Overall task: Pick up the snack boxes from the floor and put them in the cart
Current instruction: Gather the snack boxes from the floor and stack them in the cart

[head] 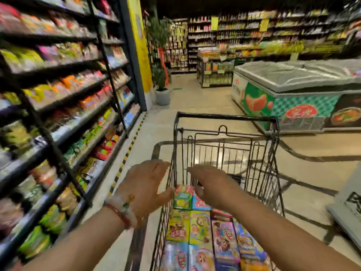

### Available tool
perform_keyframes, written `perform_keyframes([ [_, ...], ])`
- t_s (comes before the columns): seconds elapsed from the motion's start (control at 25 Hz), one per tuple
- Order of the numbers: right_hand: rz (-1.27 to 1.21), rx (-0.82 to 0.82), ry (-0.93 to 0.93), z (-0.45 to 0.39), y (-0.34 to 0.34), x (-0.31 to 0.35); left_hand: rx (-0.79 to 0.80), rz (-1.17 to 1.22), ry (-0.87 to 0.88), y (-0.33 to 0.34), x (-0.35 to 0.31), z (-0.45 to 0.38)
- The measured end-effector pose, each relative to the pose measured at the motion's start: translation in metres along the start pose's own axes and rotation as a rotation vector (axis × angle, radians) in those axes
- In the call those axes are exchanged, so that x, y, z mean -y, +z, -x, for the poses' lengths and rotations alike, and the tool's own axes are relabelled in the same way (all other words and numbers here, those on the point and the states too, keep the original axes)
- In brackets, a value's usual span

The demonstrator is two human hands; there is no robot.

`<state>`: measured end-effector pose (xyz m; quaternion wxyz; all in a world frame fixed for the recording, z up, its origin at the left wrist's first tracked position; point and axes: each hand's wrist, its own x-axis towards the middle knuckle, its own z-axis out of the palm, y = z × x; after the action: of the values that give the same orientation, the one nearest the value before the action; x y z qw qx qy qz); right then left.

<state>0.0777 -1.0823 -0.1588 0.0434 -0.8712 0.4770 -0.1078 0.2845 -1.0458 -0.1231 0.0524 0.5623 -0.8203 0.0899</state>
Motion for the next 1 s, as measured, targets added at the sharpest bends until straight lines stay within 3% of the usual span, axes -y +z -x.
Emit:
perform_keyframes([
  [0.2,0.120,-0.085,-0.269,0.018,-0.080,0.139,-0.062,-0.089,-0.228,-0.107,0.064,0.138],
  [0.36,0.144,0.003,-0.397,0.043,-0.097,0.248,-0.063,-0.115,-0.416,-0.154,0.098,0.279],
  [0.44,0.147,0.051,-0.453,0.054,-0.101,0.295,0.035,-0.193,-0.511,-0.170,0.107,0.341],
  [0.68,0.103,0.070,-0.701,0.077,-0.101,0.402,0.113,-0.232,-0.797,-0.209,0.095,0.471],
  [1.0,0.055,0.071,-1.087,0.074,-0.087,0.501,0.077,-0.291,-1.096,-0.227,0.057,0.565],
])
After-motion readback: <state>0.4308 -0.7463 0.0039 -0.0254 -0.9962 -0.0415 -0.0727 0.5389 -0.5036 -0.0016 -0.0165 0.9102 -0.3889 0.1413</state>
